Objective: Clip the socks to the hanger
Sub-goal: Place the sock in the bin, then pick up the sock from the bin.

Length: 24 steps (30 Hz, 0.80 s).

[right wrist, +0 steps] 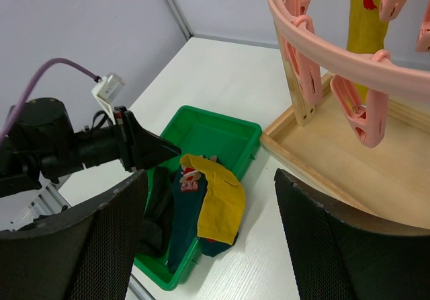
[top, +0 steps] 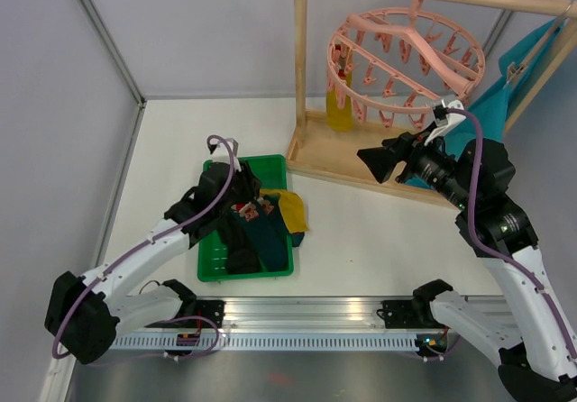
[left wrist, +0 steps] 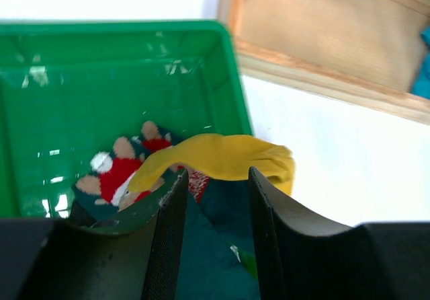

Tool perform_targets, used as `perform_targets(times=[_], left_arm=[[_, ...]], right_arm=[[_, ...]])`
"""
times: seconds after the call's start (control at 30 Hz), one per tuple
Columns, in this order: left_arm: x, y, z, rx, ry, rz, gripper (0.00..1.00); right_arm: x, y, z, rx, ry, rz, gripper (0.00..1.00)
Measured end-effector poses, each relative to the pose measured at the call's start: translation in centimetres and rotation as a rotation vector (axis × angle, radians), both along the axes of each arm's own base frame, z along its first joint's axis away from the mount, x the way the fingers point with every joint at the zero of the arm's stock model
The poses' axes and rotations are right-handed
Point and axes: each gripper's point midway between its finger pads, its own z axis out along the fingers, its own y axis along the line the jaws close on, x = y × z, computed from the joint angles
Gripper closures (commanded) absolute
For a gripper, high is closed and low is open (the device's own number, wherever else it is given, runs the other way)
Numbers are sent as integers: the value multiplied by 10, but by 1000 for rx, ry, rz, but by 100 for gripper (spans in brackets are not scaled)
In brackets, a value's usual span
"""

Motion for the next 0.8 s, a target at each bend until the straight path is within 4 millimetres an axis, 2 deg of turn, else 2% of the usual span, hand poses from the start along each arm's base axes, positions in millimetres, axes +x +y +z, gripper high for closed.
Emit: perform_targets(times=[0.13, 0.27, 0.33, 0.57, 0.67, 0.8], left_arm=[[-9, -17, 32, 12, -53, -157, 55], [-30, -39, 43, 46, -68, -385, 57], [-44, -53, 42, 68, -58, -508, 57], [-67, -86, 29, 184, 28, -766, 60], [-82, -89, 19, 250, 48, -845, 60], [-95, -83, 7, 310, 84, -899, 60]], right_arm=[[-1, -2, -1, 0, -2, -6, 18], [-1, -2, -5, -2, 4, -9, 18], [-1, -2, -6, -3, 7, -10, 18], [-1, -3, -6, -9, 2, -15, 18], [-2, -5, -4, -8, -5, -22, 18], [-5, -7, -1, -4, -17, -25, 18]])
